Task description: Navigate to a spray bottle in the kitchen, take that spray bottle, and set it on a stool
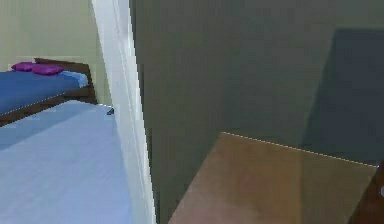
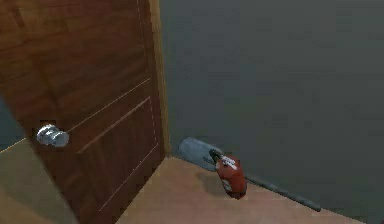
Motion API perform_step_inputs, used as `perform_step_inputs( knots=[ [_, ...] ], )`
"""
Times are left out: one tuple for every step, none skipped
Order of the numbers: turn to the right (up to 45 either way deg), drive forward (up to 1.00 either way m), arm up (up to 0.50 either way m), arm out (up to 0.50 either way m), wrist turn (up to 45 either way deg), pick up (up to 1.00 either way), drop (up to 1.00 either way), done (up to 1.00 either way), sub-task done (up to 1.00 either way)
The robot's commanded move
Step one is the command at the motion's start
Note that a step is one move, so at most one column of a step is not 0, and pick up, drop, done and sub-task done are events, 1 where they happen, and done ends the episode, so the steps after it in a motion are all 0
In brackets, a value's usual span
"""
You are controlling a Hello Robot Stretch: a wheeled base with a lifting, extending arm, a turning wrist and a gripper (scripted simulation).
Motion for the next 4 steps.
perform_step_inputs(
  knots=[
    [6.0, 0.0, 0.0, 0.0, 0.0, 0.0, 0.0, 0.0, 0.0],
    [0.0, 0.6, 0.0, 0.0, 0.0, 0.0, 0.0, 0.0, 0.0],
    [18.0, 0.0, 0.0, 0.0, 0.0, 0.0, 0.0, 0.0, 0.0],
    [0.0, 0.3, 0.0, 0.0, 0.0, 0.0, 0.0, 0.0, 0.0]
  ],
)
